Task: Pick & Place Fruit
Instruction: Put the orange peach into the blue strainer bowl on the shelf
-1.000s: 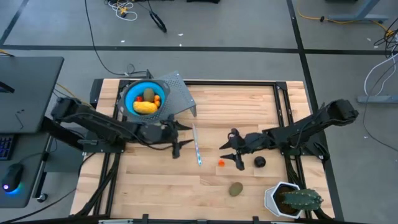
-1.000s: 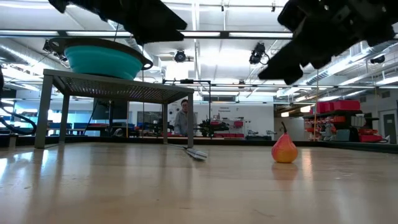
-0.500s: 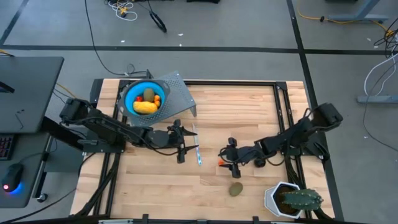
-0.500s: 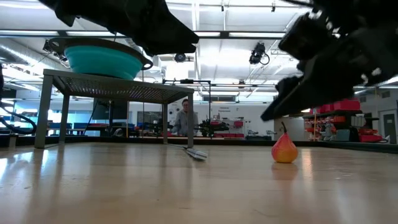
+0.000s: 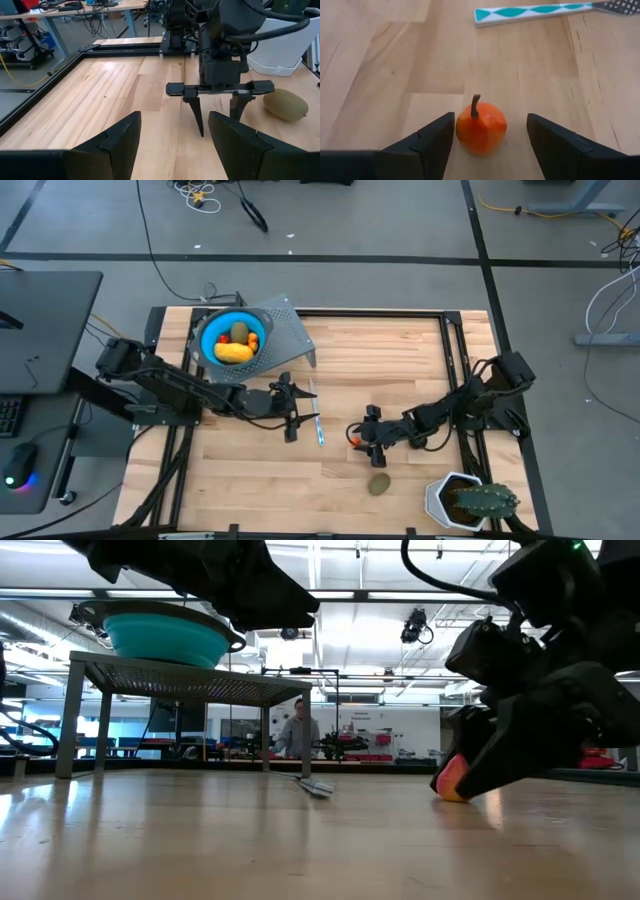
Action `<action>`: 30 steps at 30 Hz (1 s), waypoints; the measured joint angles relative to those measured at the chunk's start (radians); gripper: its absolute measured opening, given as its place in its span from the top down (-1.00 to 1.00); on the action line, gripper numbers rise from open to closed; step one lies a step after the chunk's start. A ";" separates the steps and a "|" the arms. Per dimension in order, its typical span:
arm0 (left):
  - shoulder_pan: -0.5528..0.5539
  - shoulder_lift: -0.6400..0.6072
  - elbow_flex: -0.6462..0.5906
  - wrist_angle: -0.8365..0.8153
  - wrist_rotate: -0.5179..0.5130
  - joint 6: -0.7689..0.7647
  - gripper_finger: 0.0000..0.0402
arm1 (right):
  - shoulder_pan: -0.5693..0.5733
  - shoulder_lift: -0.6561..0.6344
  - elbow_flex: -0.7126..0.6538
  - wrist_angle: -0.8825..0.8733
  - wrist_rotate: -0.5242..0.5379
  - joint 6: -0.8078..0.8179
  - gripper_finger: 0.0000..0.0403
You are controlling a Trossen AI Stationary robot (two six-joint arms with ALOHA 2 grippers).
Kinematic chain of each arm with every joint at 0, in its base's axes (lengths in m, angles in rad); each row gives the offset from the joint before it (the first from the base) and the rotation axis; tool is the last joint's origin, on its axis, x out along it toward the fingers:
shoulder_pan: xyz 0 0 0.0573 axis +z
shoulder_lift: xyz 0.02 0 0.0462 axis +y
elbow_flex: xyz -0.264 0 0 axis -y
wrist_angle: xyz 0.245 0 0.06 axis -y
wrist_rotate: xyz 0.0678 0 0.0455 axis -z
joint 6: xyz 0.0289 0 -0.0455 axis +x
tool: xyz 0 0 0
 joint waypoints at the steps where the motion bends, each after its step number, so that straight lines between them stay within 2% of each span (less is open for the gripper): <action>1: 0.000 0.000 0.000 0.000 0.000 0.000 -0.20 | 0.000 0.000 0.000 -0.001 0.000 0.000 -0.27; 9: 0.000 0.000 0.000 0.000 0.000 0.066 -0.20 | 0.000 0.000 0.000 0.001 0.002 0.000 -0.10; 18: -0.011 0.000 0.000 0.000 -0.010 0.155 -0.20 | 0.000 -0.003 0.000 0.007 0.008 0.000 0.29; 21: -0.021 0.000 0.000 0.000 -0.011 0.188 -0.20 | 0.000 -0.025 0.001 0.012 0.014 0.000 0.37; 30: -0.087 0.000 0.000 0.085 -0.055 0.433 -0.20 | -0.007 -0.161 0.002 0.223 0.244 0.006 0.38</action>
